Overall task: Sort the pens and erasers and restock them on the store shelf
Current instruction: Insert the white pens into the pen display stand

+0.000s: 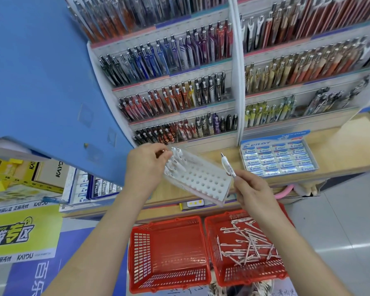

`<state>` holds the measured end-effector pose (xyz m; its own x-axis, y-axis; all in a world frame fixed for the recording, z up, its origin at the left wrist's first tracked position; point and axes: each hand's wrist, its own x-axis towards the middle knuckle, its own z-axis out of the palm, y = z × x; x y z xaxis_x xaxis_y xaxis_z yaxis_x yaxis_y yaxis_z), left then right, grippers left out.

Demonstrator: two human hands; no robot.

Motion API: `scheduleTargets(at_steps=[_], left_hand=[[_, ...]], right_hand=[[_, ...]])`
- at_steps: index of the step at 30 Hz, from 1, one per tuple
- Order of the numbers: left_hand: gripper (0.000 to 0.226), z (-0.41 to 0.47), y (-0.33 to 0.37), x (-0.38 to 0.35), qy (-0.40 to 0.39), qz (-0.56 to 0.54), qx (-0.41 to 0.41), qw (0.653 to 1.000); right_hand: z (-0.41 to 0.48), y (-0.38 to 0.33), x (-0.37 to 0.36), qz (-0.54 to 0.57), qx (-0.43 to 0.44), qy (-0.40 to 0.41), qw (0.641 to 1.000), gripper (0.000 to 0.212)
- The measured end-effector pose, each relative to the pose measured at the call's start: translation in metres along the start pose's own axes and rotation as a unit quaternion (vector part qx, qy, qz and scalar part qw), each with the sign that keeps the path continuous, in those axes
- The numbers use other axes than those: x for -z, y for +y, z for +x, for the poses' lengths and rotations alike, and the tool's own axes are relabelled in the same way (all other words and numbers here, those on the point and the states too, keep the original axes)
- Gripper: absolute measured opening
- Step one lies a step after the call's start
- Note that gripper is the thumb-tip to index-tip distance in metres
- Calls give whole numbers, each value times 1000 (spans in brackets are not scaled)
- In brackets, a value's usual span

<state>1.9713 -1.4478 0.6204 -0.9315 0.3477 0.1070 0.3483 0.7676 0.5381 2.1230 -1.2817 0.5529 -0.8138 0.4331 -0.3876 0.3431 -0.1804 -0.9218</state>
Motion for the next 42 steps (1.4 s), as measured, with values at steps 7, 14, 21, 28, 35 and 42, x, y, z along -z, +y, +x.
scheduleTargets(at_steps=[7,14,21,28,35,42], left_hand=[[15,4,-8,-22,-6,62,-20,998],[14,9,-13,-39,-27,108,-25,993],[17,11,-8,-42,-52,179,-9,982],[16,-10,35,-13,-153,-240,104,953],[9,-24,43,-2,-209,-311,181,910],[14,5,13,17,34,-175,114,977]], right_hand=[[0,9,2,-11,25,9,1000,17],[-1,9,3,2,17,18,1000,6],[-7,-1,0,76,0,-22,997,20],[-9,-11,2,77,1,-87,993,26],[-9,-16,-2,41,30,-96,994,12],[-1,7,1,-227,101,26,968,14]])
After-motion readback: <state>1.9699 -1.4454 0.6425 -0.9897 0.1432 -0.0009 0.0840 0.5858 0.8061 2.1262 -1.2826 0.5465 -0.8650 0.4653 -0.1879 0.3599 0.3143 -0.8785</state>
